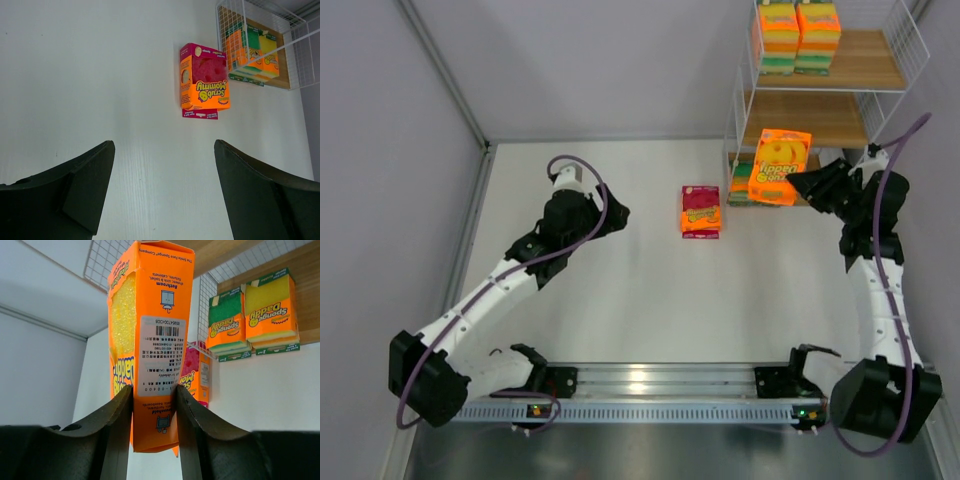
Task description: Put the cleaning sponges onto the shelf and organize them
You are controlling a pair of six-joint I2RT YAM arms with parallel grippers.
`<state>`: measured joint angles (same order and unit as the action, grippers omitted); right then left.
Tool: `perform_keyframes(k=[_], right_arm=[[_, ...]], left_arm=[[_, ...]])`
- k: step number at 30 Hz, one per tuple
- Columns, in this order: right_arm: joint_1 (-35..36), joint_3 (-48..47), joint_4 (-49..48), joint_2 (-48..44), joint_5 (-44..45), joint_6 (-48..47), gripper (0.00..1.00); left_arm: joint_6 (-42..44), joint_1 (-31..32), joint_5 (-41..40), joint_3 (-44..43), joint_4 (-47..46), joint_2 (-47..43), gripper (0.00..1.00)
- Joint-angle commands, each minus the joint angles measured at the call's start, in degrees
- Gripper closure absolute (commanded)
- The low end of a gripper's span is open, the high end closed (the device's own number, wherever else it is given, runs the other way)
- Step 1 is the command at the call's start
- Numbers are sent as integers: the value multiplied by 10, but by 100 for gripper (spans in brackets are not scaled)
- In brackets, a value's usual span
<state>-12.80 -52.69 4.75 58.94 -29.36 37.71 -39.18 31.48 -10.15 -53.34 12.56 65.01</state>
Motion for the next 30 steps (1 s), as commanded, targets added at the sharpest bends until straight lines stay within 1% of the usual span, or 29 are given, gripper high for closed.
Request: perform_keyframes(k=[1, 3, 4, 7, 11, 16, 22, 30], right_arm=[[-21, -43, -60, 26, -82, 2, 72], [-26, -58, -74, 51, -97, 10, 73], [-32, -62, -102, 59, -105, 15, 72], [-44, -77, -146, 87, -126, 44, 72], [-48, -110, -158, 128, -126, 52, 69], [-48, -140, -181, 188, -135, 65, 69], [-49, -163, -215, 231, -125, 73, 68], [-48, -213, -244, 285, -139, 97, 66]], left_arm=[[19, -6, 16, -2, -13, -10, 13], [22, -9, 16, -3, -13, -11, 13], [23, -9, 15, -3, -13, -11, 13], [24, -11, 16, -3, -13, -6, 13], [20, -12, 20, -6, -13, 4, 13], [19, -13, 23, -15, -12, 16, 13], [19, -14, 17, -21, -12, 21, 14], [12, -15, 20, -25, -13, 31, 14]])
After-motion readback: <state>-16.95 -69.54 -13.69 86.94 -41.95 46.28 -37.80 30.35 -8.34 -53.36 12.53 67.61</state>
